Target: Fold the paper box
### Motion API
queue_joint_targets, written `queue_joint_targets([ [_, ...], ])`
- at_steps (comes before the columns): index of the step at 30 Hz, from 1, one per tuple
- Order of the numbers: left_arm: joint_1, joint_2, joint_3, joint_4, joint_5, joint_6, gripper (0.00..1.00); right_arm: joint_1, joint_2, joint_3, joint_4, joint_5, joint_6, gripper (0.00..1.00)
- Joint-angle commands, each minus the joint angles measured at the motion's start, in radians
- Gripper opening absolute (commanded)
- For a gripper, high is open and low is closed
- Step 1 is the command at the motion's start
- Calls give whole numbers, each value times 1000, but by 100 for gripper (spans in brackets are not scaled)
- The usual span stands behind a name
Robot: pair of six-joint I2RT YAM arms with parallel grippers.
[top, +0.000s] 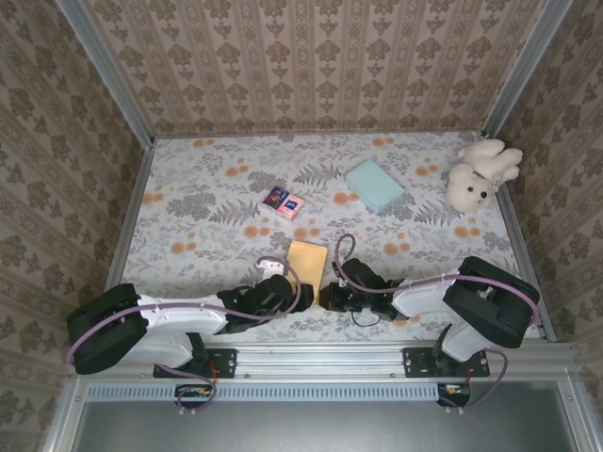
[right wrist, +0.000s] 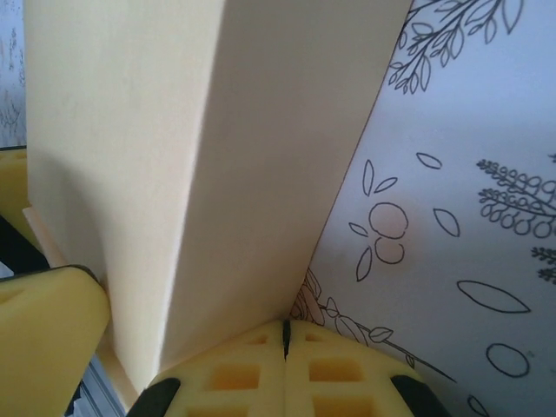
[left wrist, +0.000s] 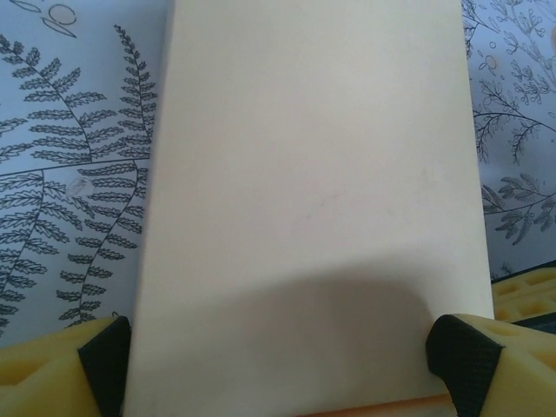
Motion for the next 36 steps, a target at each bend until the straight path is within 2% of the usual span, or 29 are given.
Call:
queue_joint_targets([
  [1, -79, 50, 66, 90, 78, -33, 92, 10, 33, 2, -5, 46, 1, 0],
  [6, -125, 142, 102, 175, 112, -58, 91, 11, 32, 1, -5, 49, 6, 0],
  [15, -146, 276, 155, 286, 165, -100, 89, 28, 57, -7, 43, 107, 56, 0],
  [19, -144, 280, 162, 295, 165, -104, 88, 47, 80, 14, 50, 107, 59, 0],
  [25, -139, 214, 179, 208, 127, -75, 89, 70, 108, 29, 92, 110, 83, 0],
  [28, -87, 182, 169, 165, 148, -58, 90, 75, 100, 18, 105, 125, 92, 0],
  [31, 6, 144, 136, 141, 185, -39, 90, 83, 80, -1, 109, 158, 99, 0],
  [34, 70, 80, 137, 37, 152, -4, 91, 92, 53, -7, 87, 177, 84, 0],
  [36, 91, 14, 132, -52, 91, 10, 95, 97, 27, 2, 35, 186, 48, 0],
])
